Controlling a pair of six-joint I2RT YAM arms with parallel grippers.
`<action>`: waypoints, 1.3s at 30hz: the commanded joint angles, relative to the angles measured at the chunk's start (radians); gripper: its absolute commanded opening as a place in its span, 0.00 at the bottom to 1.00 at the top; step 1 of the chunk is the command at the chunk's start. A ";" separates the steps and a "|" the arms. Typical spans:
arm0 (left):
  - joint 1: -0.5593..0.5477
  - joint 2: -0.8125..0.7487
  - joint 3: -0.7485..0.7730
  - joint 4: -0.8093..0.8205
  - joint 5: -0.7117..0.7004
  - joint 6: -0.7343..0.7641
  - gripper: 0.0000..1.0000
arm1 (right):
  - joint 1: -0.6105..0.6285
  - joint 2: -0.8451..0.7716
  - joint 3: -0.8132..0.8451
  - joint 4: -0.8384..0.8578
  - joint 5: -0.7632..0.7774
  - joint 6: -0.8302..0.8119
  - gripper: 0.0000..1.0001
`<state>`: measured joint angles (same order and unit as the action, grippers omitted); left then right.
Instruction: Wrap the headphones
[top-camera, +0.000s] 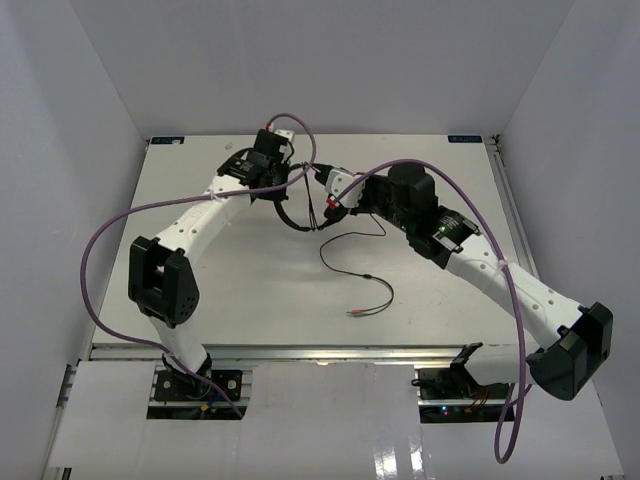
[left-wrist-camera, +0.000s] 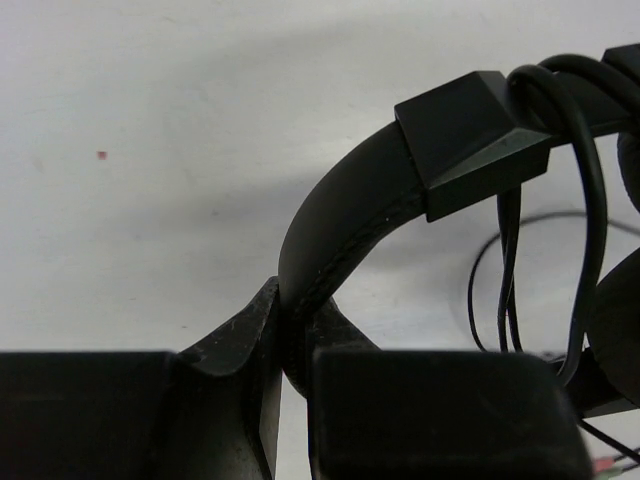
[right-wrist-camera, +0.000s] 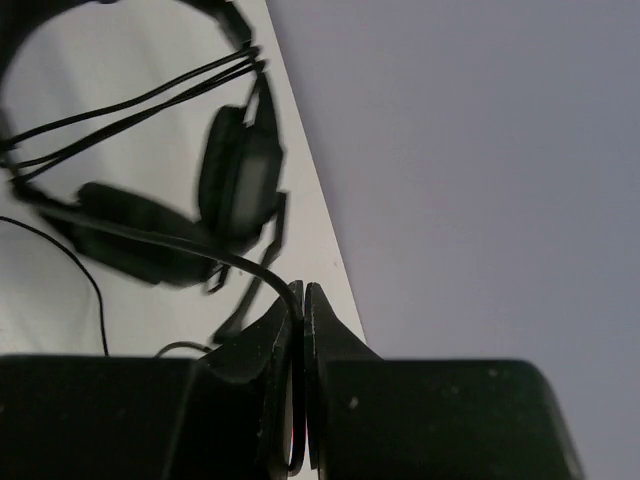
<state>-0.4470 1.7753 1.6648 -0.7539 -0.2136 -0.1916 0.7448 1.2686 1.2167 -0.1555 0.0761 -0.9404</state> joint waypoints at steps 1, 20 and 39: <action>-0.065 -0.111 -0.117 0.077 0.065 0.108 0.00 | -0.007 0.036 0.048 0.104 0.184 -0.125 0.08; -0.111 -0.326 -0.367 0.135 0.295 0.317 0.00 | -0.248 0.068 0.075 0.033 -0.320 0.036 0.09; -0.211 -0.417 -0.358 0.147 0.569 0.283 0.00 | -0.355 0.253 0.035 0.210 -0.667 0.427 0.09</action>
<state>-0.6394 1.4717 1.2999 -0.5738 0.2220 0.0869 0.4712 1.5096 1.2500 -0.1119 -0.4951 -0.6505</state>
